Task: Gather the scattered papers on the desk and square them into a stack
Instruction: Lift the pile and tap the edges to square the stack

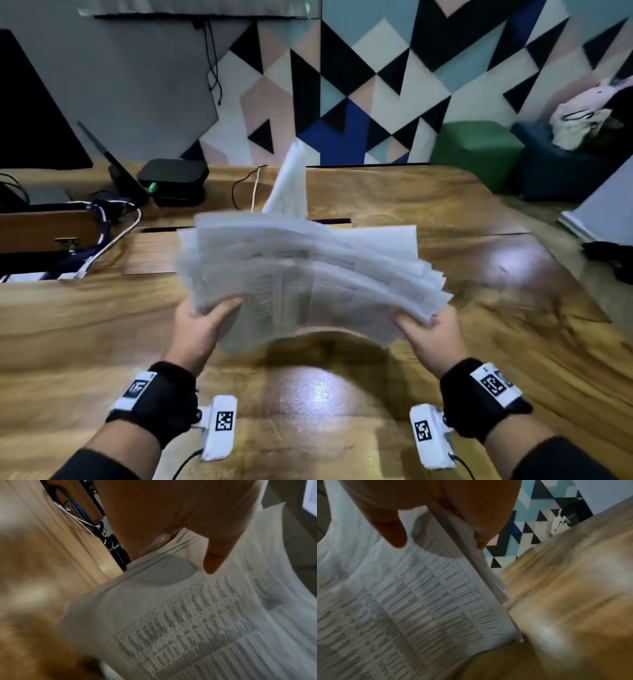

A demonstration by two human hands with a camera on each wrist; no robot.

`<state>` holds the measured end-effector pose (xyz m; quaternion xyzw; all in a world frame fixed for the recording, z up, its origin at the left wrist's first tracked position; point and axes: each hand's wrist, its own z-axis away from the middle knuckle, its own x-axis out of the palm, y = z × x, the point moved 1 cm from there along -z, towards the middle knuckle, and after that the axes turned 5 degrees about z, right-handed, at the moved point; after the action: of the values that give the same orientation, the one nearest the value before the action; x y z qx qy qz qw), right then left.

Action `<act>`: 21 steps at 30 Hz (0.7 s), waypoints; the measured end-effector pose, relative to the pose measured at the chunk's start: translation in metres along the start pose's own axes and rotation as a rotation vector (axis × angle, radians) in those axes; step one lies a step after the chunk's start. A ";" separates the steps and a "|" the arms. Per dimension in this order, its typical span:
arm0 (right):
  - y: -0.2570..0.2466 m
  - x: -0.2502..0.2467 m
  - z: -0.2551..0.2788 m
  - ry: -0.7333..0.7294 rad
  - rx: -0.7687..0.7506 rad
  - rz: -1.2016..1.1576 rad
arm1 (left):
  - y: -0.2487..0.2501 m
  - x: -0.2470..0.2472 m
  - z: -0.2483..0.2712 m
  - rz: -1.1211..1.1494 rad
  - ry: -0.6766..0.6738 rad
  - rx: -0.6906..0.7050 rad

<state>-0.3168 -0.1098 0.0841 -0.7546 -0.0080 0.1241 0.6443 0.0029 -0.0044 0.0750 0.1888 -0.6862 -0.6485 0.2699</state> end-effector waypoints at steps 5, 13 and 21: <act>0.028 0.010 -0.003 0.015 0.139 -0.001 | -0.034 -0.005 0.003 -0.045 0.097 -0.073; 0.046 0.001 -0.012 0.178 0.193 -0.029 | 0.029 0.012 0.006 -0.252 -0.313 0.204; 0.047 0.006 0.001 0.119 0.102 -0.045 | 0.123 0.024 0.025 -0.580 -0.565 0.726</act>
<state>-0.3181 -0.1157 0.0374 -0.7264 0.0193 0.0648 0.6840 -0.0203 0.0114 0.1996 0.2699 -0.8318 -0.4430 -0.1975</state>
